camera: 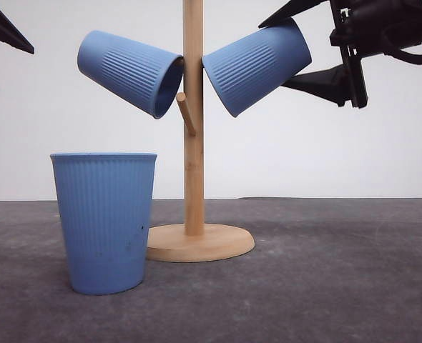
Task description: Place three cups
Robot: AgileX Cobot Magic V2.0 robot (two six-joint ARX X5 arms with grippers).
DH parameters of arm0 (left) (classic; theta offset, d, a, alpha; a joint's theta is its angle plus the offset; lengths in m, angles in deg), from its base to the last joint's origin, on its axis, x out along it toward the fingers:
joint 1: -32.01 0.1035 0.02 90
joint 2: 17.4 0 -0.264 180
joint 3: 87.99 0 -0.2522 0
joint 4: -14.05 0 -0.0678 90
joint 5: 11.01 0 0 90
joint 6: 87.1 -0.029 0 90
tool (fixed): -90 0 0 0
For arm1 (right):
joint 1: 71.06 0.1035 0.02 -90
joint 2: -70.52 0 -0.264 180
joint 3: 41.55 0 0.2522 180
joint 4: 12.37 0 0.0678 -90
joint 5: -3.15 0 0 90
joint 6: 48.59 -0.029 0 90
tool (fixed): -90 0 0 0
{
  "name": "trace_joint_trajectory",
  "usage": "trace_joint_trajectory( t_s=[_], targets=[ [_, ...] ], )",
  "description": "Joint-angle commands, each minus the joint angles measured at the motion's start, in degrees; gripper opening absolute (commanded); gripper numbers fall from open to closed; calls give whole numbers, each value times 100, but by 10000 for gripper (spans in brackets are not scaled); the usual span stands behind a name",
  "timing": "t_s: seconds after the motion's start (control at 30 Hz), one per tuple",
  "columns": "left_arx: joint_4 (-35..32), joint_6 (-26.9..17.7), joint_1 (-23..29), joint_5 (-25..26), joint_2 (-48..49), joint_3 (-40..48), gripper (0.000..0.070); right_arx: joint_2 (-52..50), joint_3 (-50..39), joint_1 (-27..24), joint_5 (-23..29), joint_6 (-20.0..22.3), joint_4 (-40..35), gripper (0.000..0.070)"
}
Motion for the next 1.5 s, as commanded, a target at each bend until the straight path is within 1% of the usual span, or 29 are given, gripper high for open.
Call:
trace_joint_trajectory(
  t_s=[0.0, 0.23, 0.33, 0.4, 0.47, 0.6, 0.77, 0.83, 0.93, 1.03, 1.17, 1.27, 1.3, 1.33, 1.37, 1.43, 1.47],
  targets=[
    [-55, 66, -2, -4, -23, -48, 384, -22, -58, 28, -29, 122, -48, 495],
    [-1, 99, -11, 43, -24, -48, 390, -333, -474, 26, -35, 160, -29, 495],
    [186, 101, -17, 138, -27, -49, 393, -490, -638, 26, -110, 166, 51, 495],
    [409, 110, -21, 192, -32, -56, 393, -589, -714, 27, -189, 262, 232, 495],
    [686, 121, -55, 213, -44, -75, 393, -730, -748, 28, -226, 552, 702, 495],
    [1066, 125, -266, 209, -140, -136, 393, -1115, -748, 26, -155, 1423, 1943, 495],
    [1324, 143, -699, 70, -514, -345, 393, -1736, -748, 17, 161, 2456, 3506, 494],
    [1480, 137, -905, -137, -780, -507, 392, -2002, -748, 17, 310, 2798, 4071, 494],
    [1659, 119, -1234, -441, -1278, -767, 392, -2346, -748, 17, 494, 3148, 4712, 494],
    [1736, 120, -1549, -560, -1853, -1031, 393, -2679, -748, 17, 704, 3410, 5213, 494],
    [1875, 95, -1917, -725, -2635, -1382, 393, -2999, -748, 17, 929, 3575, 5569, 494],
    [2032, 76, -2155, -1073, -3202, -1624, 389, -3191, -748, 17, 1047, 3596, 5712, 494],
    [2078, 75, -2213, -1163, -3371, -1693, 377, -3241, -748, 17, 1054, 3607, 5746, 494],
    [2121, 66, -2261, -1231, -3526, -1758, 348, -3284, -748, 17, 1057, 3615, 5775, 494],
    [2157, 43, -2295, -1266, -3660, -1816, 295, -3317, -748, 17, 1056, 3620, 5796, 494],
    [2185, -38, -2342, -1239, -3833, -1890, 139, -3374, -748, 18, 1044, 3727, 5872, 494],
    [2190, -77, -2358, -1188, -3881, -1914, 48, -3399, -748, 20, 1036, 3817, 5940, 494]
  ],
)
